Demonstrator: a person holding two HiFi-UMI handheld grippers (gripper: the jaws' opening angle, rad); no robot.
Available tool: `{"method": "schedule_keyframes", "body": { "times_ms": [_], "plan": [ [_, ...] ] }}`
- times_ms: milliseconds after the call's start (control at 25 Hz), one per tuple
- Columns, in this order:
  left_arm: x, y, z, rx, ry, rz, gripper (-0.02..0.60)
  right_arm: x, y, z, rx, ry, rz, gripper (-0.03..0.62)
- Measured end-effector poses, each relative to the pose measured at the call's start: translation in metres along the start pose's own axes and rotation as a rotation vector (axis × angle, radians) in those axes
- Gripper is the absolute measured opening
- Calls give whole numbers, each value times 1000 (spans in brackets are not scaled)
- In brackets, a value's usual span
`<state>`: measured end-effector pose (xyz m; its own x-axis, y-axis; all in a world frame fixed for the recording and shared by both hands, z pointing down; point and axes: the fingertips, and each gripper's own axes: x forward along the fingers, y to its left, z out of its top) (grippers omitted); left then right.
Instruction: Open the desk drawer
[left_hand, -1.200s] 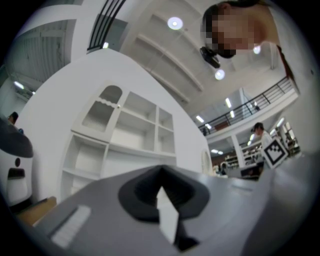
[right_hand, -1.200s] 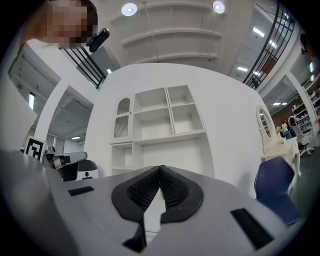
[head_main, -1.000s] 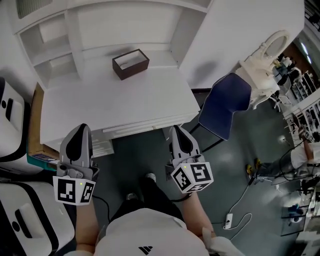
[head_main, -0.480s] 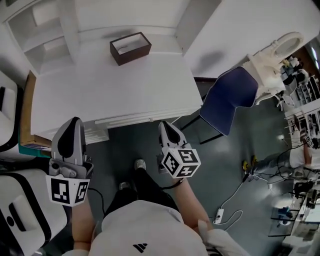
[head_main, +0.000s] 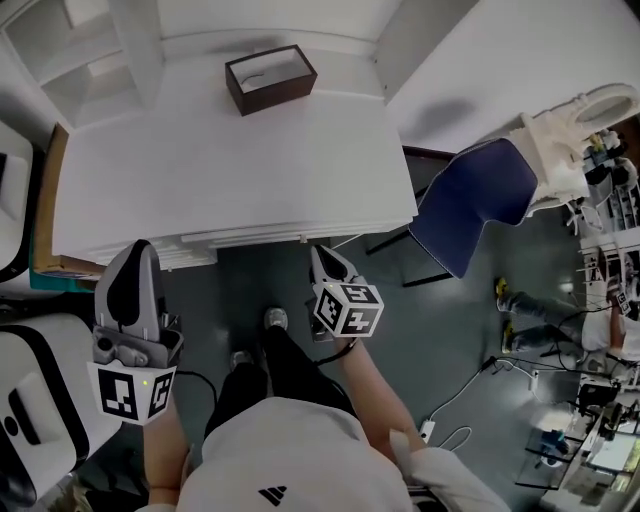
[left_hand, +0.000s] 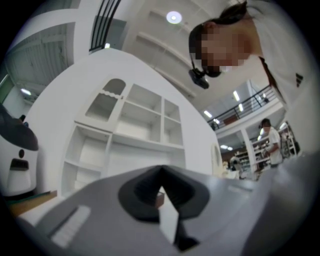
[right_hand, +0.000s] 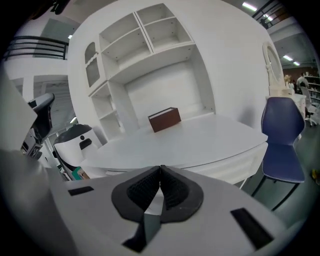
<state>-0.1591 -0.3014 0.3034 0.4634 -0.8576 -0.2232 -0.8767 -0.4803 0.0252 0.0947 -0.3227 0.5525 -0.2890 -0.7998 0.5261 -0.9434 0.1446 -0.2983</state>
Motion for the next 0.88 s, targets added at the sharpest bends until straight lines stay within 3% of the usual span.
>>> {"method": "schedule_keyframes", "body": {
  "times_ms": [360,880],
  "plan": [
    [6,-4,-16,16,46,57,5,44,-32,-41,21,167,10,32],
    [5,7,-25,29,75,158,5,87,-59,-70,85,287,8,72]
  ]
}}
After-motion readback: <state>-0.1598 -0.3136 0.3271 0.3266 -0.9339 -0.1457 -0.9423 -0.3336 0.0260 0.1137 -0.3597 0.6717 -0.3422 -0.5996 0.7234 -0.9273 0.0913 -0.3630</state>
